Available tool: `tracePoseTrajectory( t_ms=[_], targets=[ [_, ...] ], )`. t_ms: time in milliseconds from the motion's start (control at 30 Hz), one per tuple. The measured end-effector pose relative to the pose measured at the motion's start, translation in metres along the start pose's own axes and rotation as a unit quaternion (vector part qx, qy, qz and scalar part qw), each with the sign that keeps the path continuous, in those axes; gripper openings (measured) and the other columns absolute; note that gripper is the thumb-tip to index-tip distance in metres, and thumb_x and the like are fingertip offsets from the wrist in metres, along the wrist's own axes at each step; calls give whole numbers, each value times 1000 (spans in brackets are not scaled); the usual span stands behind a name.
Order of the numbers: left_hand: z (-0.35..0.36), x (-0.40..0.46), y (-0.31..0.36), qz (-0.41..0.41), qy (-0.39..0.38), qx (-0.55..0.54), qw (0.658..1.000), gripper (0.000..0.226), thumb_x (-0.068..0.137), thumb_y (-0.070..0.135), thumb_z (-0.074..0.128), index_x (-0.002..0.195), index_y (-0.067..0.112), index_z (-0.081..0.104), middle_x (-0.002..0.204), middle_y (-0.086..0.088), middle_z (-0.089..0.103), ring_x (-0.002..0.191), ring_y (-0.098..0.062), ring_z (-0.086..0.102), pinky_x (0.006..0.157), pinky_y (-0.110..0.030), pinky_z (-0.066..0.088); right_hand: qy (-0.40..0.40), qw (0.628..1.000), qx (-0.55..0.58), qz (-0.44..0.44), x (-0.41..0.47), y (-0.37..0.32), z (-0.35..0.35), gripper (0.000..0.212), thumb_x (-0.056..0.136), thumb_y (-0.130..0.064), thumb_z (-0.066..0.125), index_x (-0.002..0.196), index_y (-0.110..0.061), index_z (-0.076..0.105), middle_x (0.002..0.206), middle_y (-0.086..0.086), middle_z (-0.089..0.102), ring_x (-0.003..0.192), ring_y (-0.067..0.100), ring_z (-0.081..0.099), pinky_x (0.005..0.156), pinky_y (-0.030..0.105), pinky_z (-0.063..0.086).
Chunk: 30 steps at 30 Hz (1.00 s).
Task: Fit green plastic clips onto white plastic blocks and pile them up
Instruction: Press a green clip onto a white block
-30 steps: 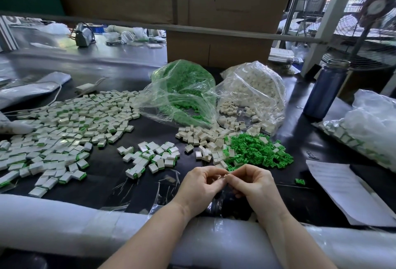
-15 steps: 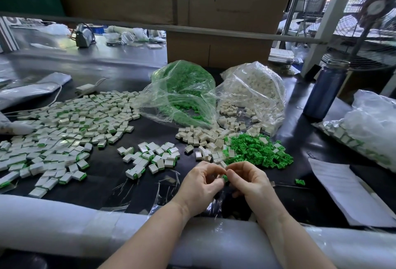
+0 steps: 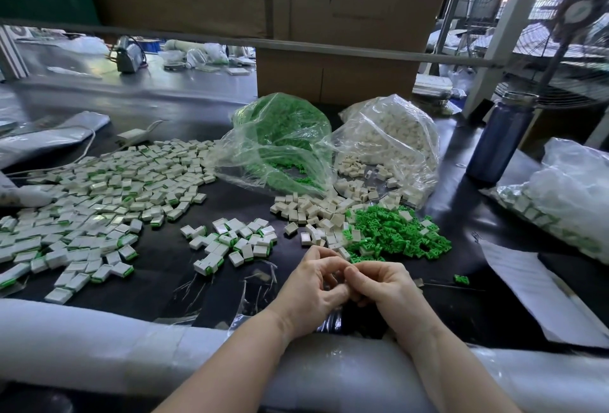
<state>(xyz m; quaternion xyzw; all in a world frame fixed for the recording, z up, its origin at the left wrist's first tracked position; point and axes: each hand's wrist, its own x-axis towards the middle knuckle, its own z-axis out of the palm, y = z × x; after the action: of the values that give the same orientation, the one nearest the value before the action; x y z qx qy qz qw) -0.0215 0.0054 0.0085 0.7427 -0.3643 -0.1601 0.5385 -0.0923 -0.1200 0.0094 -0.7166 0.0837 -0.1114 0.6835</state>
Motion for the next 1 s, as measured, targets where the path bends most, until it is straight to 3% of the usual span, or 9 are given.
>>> tracePoseTrajectory(
  t_ms=[233, 567, 767, 1000],
  targets=[
    [1, 0, -2, 3, -14, 6, 1000, 18, 84, 7, 63, 88, 25, 64, 104, 6, 46, 74, -11, 49, 76, -28, 49, 11, 1000, 13, 9, 0, 1, 0, 21, 81, -7, 64, 66, -12, 76, 58, 11, 56, 50, 8, 46, 48, 16, 37],
    [2, 1, -4, 15, -23, 27, 999, 13, 84, 7, 62, 93, 16, 65, 100, 8, 45, 80, -15, 51, 81, -31, 48, 24, 1000, 10, 3, 0, 3, -1, 16, 82, -4, 63, 70, -3, 74, 63, 17, 54, 59, 21, 43, 50, 23, 36],
    [1, 1, -5, 25, -24, 33, 999, 18, 83, 7, 62, 87, 25, 62, 98, 9, 45, 73, -7, 47, 75, -21, 45, 24, 1000, 16, 7, 0, 3, -1, 14, 82, -4, 64, 73, 0, 73, 64, 18, 57, 63, 24, 48, 56, 27, 38],
    [1, 2, -6, 29, -28, 36, 999, 13, 84, 7, 61, 92, 17, 63, 100, 9, 45, 74, -7, 47, 75, -19, 45, 27, 999, 24, 9, 0, 2, -1, 15, 82, -2, 63, 71, 2, 72, 63, 18, 57, 61, 24, 47, 55, 27, 37]
  ],
)
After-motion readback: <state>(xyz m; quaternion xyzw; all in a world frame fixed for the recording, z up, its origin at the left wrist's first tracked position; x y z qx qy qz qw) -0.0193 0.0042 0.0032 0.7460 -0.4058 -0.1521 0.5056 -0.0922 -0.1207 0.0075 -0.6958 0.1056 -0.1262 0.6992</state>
